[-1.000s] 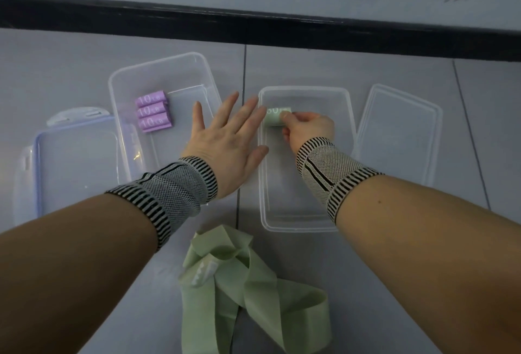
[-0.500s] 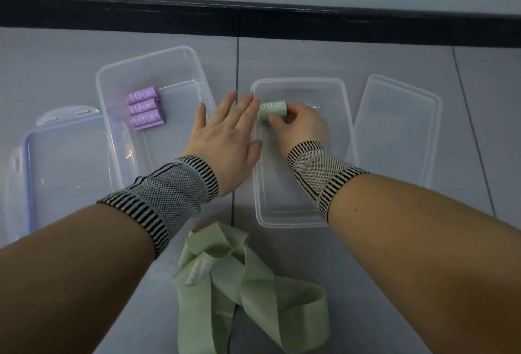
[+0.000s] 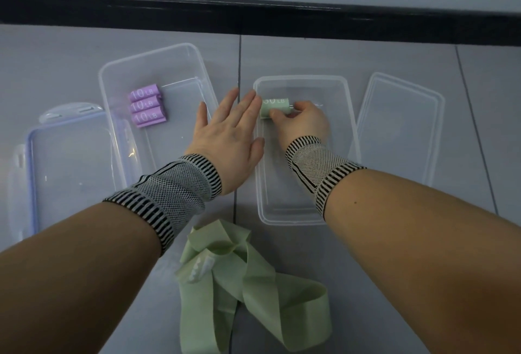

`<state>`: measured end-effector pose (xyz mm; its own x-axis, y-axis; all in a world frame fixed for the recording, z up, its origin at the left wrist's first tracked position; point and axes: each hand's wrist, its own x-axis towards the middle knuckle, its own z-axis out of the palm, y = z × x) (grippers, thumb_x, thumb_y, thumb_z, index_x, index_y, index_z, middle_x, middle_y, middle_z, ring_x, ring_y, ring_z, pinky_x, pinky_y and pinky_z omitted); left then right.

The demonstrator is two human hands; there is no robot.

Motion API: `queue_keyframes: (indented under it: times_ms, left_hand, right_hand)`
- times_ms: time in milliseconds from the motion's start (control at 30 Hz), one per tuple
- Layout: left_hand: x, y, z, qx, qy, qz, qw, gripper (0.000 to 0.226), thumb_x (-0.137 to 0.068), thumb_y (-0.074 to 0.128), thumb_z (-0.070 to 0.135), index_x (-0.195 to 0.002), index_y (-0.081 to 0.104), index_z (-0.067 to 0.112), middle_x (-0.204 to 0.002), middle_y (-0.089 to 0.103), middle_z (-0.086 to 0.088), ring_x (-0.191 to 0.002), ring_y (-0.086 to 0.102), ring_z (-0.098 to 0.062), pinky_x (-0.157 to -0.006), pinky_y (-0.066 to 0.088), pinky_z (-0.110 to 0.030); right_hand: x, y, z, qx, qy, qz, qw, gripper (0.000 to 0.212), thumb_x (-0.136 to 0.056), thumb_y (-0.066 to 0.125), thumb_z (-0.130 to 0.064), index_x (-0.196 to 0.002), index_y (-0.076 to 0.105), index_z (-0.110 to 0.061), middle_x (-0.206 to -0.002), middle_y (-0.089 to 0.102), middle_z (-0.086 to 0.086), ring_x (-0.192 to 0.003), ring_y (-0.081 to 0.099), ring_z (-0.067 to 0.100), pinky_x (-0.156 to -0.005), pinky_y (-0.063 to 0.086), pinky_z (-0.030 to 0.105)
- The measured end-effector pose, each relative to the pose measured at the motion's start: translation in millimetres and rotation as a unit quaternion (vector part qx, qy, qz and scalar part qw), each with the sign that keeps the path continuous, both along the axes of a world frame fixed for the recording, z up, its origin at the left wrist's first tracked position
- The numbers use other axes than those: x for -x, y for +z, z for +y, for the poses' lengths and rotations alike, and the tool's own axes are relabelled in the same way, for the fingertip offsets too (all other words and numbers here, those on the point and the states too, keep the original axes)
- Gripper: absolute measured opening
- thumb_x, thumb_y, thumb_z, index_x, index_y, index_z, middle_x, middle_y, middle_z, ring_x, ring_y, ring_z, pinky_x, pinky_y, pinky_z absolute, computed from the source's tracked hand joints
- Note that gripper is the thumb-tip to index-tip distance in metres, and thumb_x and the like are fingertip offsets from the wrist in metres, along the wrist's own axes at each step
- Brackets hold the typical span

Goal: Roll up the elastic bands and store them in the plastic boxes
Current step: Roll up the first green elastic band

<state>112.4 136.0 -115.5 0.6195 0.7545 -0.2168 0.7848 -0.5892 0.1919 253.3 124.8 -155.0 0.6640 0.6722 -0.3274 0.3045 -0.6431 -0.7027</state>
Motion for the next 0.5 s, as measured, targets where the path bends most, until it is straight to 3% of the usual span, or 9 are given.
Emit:
queue_keyframes:
  times_ms: [133, 267, 400, 500]
  left_hand:
    - [-1, 0, -1, 0.0, 0.0, 0.001, 1.0, 0.066, -0.095, 0.026, 0.042, -0.15, -0.002, 0.019, -0.159, -0.005, 0.007, -0.145, -0.012, -0.015, -0.115, -0.003, -0.052]
    - [0, 1, -1, -0.002, 0.001, 0.003, 1.0, 0.066, -0.095, 0.026, 0.042, -0.15, -0.001, 0.019, -0.159, -0.004, 0.006, -0.145, -0.012, -0.015, -0.115, -0.002, -0.053]
    - [-1, 2, -1, -0.002, -0.001, 0.006, 1.0, 0.066, -0.095, 0.025, 0.042, -0.15, -0.001, 0.019, -0.159, -0.005, 0.006, -0.145, -0.012, -0.015, -0.116, -0.001, -0.054]
    - [0, 1, 0, -0.002, 0.0, 0.007, 1.0, 0.066, -0.094, 0.025, 0.043, -0.15, -0.002, 0.019, -0.159, -0.004, 0.007, -0.145, -0.012, -0.015, -0.116, -0.002, -0.054]
  right_hand:
    - [-4, 6, 2, 0.019, 0.026, 0.022, 0.999, 0.026, -0.083, 0.066, -0.037, -0.098, 0.071, -0.016, -0.089, 0.071, 0.0, -0.082, 0.066, 0.018, -0.073, 0.049, 0.025]
    - [-4, 7, 3, 0.032, 0.017, 0.016, 0.999, 0.025, -0.083, 0.066, -0.039, -0.088, 0.072, -0.016, -0.076, 0.066, 0.0, -0.069, 0.06, 0.016, -0.062, 0.041, 0.022]
    - [-2, 3, 5, 0.047, 0.03, -0.021, 0.998, 0.026, -0.085, 0.063, -0.04, -0.094, 0.07, -0.016, -0.086, 0.07, 0.001, -0.075, 0.062, 0.017, -0.064, 0.044, 0.024]
    - [-1, -3, 3, 0.031, 0.043, -0.046, 0.998, 0.031, -0.086, 0.062, -0.04, -0.104, 0.065, -0.015, -0.096, 0.069, 0.002, -0.087, 0.064, 0.02, -0.075, 0.05, 0.029]
